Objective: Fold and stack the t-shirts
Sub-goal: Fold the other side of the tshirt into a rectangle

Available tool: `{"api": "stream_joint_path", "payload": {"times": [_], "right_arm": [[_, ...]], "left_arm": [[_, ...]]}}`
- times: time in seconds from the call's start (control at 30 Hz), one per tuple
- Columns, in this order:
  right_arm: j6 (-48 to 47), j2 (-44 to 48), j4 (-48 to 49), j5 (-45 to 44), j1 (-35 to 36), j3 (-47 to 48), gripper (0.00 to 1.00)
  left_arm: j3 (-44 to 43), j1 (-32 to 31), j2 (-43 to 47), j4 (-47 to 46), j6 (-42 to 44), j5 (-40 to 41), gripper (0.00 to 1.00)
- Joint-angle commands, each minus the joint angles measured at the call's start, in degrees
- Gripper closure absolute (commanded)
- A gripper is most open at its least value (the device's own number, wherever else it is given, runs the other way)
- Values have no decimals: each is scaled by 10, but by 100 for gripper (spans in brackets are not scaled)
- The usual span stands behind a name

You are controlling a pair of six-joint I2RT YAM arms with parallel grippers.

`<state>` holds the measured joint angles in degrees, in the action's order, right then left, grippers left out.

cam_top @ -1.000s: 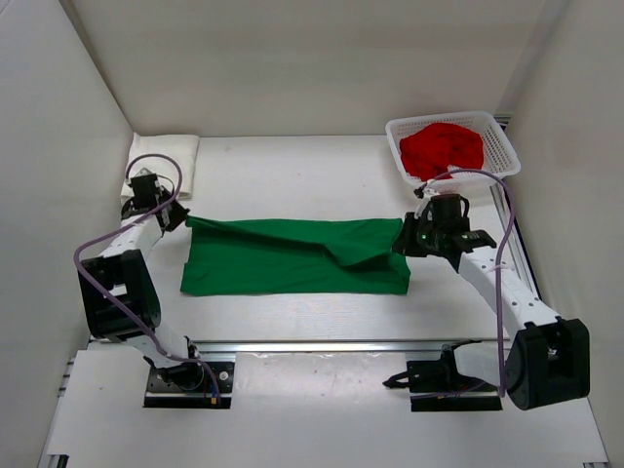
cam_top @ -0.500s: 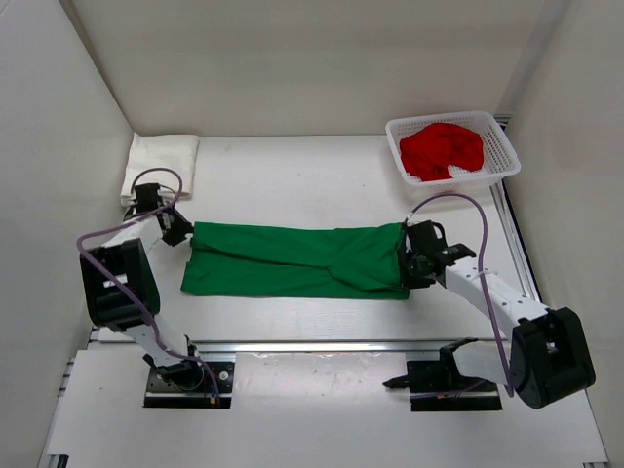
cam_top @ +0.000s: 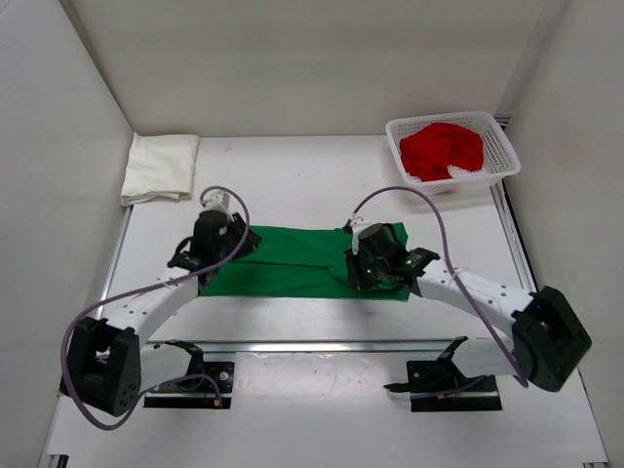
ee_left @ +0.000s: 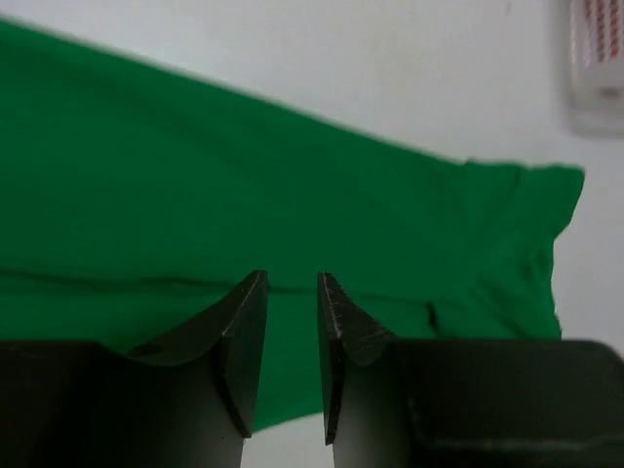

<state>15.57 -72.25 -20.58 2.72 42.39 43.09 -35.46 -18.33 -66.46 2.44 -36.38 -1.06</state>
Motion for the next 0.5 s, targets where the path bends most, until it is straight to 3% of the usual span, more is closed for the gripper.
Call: {"api": "stream_joint_path", "payload": {"times": [0.0,0.23,0.47], "right_arm": [[3,-34,91,35,8,-2,81],[-11,-140,90,15,1,46,72],[-29,-191,75,-27,-29,81,60]], "left_arm": [[61,-42,17,-50,-40,-22,62],[140,-58,60,-92,-60,-40,63],[155,-31,63,-104,-47,-53,61]]}}
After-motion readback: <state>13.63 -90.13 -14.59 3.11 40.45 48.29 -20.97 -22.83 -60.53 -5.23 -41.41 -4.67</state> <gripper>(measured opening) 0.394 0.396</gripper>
